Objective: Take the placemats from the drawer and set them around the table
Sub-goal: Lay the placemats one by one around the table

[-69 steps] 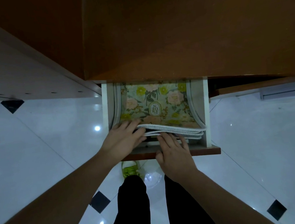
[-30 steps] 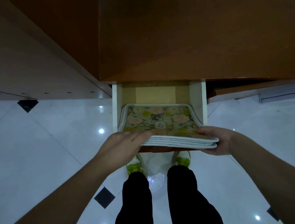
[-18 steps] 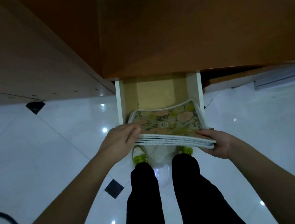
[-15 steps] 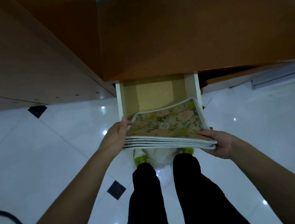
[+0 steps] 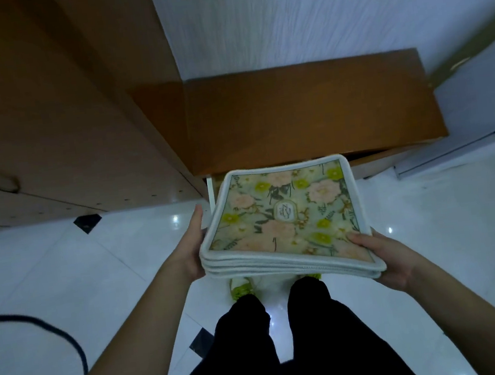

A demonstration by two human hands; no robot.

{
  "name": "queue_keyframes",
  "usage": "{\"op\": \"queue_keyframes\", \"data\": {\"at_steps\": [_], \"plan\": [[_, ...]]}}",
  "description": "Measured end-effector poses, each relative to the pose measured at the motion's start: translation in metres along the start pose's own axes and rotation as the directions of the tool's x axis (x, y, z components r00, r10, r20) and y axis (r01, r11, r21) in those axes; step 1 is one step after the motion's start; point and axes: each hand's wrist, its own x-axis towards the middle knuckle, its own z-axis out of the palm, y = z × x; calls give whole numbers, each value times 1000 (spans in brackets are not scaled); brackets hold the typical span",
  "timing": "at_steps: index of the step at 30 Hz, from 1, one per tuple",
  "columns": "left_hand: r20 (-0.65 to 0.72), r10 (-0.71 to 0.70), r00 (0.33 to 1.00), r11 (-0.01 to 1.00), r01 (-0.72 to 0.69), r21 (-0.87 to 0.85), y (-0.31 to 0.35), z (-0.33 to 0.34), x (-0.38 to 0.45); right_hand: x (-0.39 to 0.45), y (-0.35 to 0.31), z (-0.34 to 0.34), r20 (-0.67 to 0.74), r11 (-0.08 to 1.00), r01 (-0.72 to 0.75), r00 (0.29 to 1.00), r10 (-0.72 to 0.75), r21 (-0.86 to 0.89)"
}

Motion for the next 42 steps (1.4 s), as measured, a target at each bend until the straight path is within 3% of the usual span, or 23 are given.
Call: {"op": "queue_keyframes", "data": {"at_steps": [5, 8, 13, 17, 23, 29, 34, 38, 42], "plan": [[74, 82, 994, 967, -97, 234, 21, 25, -46, -53, -14, 10, 7, 989, 99, 995, -99, -107], [87, 228, 970, 909, -244, 339, 29, 41, -77, -82, -23, 18, 34, 963, 187, 982, -184, -194], [104, 394, 913, 844, -405, 351, 33, 62, -118, -113, -42, 22, 71, 899, 355, 935, -348, -256], [82, 506, 858, 779, -496, 383, 22, 81, -146, -117, -69, 20, 32, 827, 404, 904, -426, -391], [-59, 623, 780, 750, -574, 328, 2, 117, -170, -114, -115, 15, 71, 756, 463, 869, -489, -462], [-317, 656, 685, 755, -611, 238, -25, 160, -182, -130, -156, 6, 233, 643, 518, 847, -477, -564], [-431, 656, 619, 745, -621, 243, -48, 171, -208, -147, -170, 13, 374, 630, 534, 845, -382, -563], [-480, 668, 569, 736, -600, 313, -74, 155, -242, -154, -166, 36, 481, 550, 584, 809, -337, -597], [-573, 662, 483, 723, -612, 320, -121, 140, -276, -161, -145, 63, 560, 537, 596, 789, -253, -597]]}}
